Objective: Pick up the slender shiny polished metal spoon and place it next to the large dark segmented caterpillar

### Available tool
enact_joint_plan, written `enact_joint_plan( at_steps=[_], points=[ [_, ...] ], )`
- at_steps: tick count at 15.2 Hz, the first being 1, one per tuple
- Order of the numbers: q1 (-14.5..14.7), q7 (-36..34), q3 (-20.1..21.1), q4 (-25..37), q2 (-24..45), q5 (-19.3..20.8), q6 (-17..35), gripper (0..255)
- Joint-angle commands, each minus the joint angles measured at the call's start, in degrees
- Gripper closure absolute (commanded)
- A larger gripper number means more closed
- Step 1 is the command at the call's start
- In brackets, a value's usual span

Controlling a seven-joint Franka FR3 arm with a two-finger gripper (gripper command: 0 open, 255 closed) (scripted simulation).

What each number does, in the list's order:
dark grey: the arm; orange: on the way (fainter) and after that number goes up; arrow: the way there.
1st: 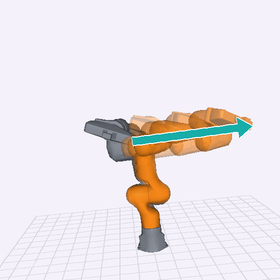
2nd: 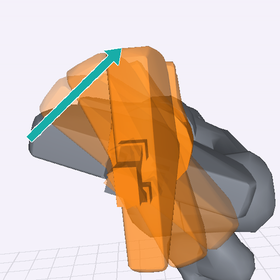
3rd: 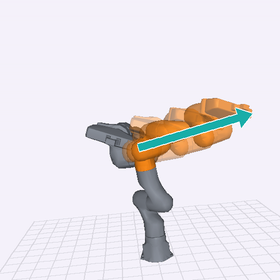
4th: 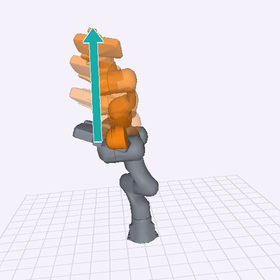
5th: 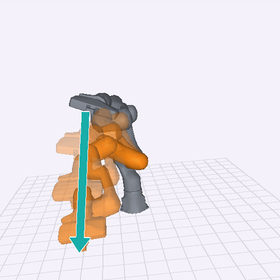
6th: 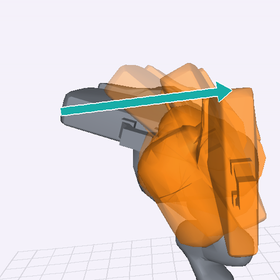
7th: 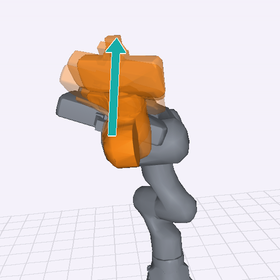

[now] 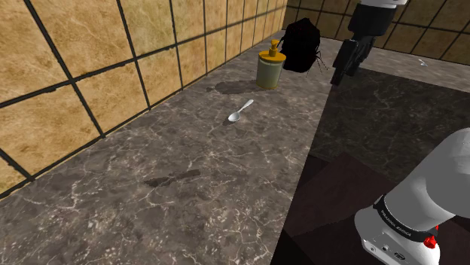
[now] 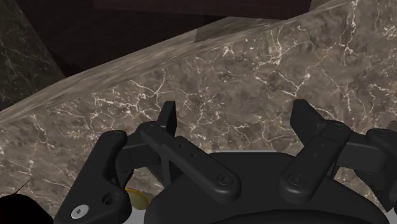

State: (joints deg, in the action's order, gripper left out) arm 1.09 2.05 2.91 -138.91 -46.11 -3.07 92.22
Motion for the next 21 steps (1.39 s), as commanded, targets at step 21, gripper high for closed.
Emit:
enact_joint_plan(
  at_steps=[21],
  points=[
    [3.16,0.36,7.45,7.13,37.05,1.96,37.03,0]
  ],
)
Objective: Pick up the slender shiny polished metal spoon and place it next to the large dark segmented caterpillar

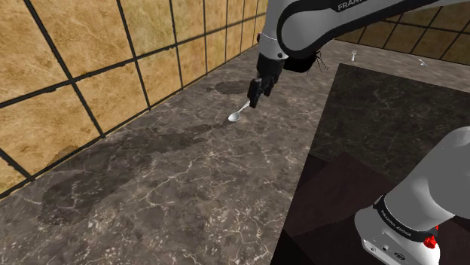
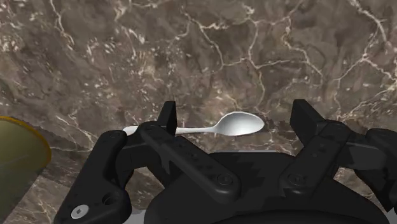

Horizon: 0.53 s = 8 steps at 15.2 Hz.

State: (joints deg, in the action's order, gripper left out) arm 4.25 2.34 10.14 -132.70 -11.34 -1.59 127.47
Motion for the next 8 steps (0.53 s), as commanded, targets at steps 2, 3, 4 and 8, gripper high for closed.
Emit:
enact_joint_plan(
  at_steps=[2,3,4,8],
  points=[
    [0.22,-0.43,0.88,3.32,6.51,1.67,4.22,0],
    [0.35,-0.72,1.16,4.63,8.63,2.36,5.34,0],
    [0.53,-1.03,1.41,6.01,10.75,3.09,6.38,0],
    [1.48,-2.38,2.0,11.91,18.86,6.25,9.62,0]
  ],
)
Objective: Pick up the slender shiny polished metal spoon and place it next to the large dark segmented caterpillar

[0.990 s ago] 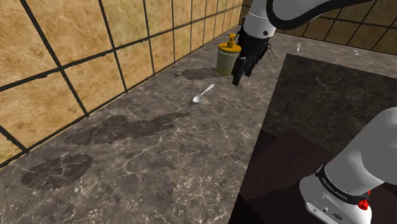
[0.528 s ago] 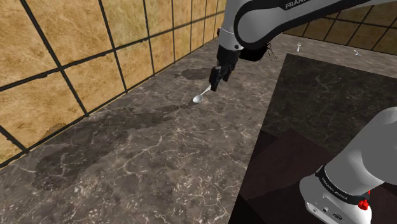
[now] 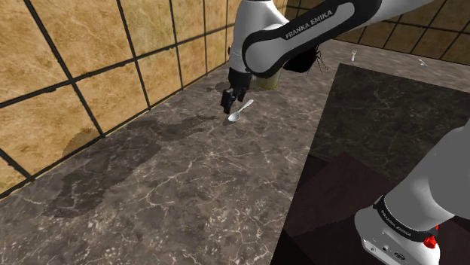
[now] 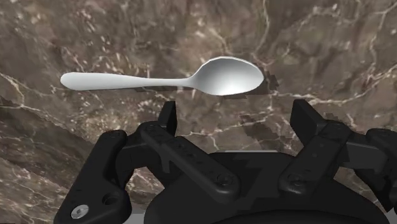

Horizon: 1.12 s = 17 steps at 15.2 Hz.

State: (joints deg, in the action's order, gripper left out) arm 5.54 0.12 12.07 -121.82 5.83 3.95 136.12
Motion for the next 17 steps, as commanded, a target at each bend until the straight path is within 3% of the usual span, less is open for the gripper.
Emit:
enact_joint_plan(
  at_steps=[1,8,15,16,17],
  points=[
    [0.23,-0.3,0.01,0.92,2.24,0.91,1.62,0],
    [0.49,-1.31,-0.4,0.45,6.06,2.4,5.79,0],
    [0.49,-1.31,-0.41,0.45,6.05,2.4,5.78,0],
    [0.49,-1.31,-0.41,0.45,6.05,2.4,5.78,255],
    [0.49,-1.31,-0.41,0.45,6.05,2.4,5.78,255]
  ],
)
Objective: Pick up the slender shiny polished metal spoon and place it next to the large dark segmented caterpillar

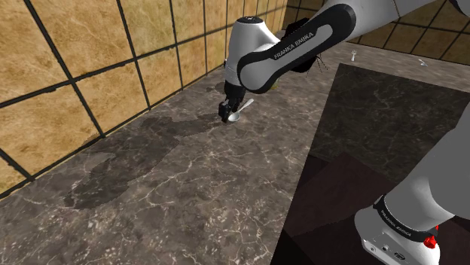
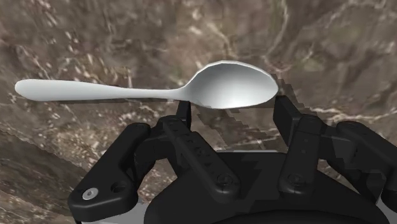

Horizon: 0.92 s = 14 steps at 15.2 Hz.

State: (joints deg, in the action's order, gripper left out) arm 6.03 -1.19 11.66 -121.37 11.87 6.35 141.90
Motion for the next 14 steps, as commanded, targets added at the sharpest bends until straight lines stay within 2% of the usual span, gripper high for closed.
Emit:
enact_joint_plan(
  at_steps=[1,8,14],
  points=[
    [0.0,0.0,0.0,0.0,0.01,0.0,0.0,255],
    [0.0,0.0,-0.01,0.0,0.01,0.01,0.01,255],
    [-0.24,0.91,0.34,1.49,-2.72,-1.2,-4.13,255]
  ],
)
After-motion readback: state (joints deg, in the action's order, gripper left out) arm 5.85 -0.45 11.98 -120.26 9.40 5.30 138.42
